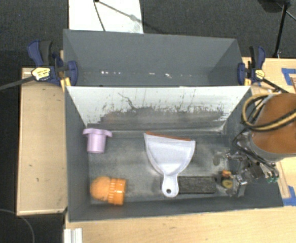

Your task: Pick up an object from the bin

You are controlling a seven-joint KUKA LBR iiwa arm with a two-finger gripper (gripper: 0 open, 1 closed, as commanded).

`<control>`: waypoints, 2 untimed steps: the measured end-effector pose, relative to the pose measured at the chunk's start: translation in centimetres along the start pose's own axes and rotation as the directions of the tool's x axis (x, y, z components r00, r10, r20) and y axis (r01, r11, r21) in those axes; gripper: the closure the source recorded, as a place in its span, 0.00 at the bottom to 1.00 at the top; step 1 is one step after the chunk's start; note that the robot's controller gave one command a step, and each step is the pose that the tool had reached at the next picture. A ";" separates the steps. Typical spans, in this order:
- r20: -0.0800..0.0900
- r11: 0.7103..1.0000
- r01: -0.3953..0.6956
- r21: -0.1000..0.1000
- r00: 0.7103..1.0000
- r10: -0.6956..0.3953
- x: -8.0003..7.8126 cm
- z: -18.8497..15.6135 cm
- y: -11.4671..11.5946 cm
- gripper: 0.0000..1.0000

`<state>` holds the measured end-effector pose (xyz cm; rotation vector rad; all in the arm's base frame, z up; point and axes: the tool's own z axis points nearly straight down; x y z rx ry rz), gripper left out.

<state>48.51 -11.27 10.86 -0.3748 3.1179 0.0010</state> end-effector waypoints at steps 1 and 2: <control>0.000 0.994 -0.111 0.001 0.994 0.111 -0.1 1.1 -0.6 0.00; 0.003 0.994 -0.109 -0.001 0.994 0.109 1.5 3.6 -2.8 1.00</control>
Offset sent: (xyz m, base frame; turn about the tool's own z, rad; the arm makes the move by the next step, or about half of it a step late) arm -0.0094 -0.0322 -0.0373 0.1121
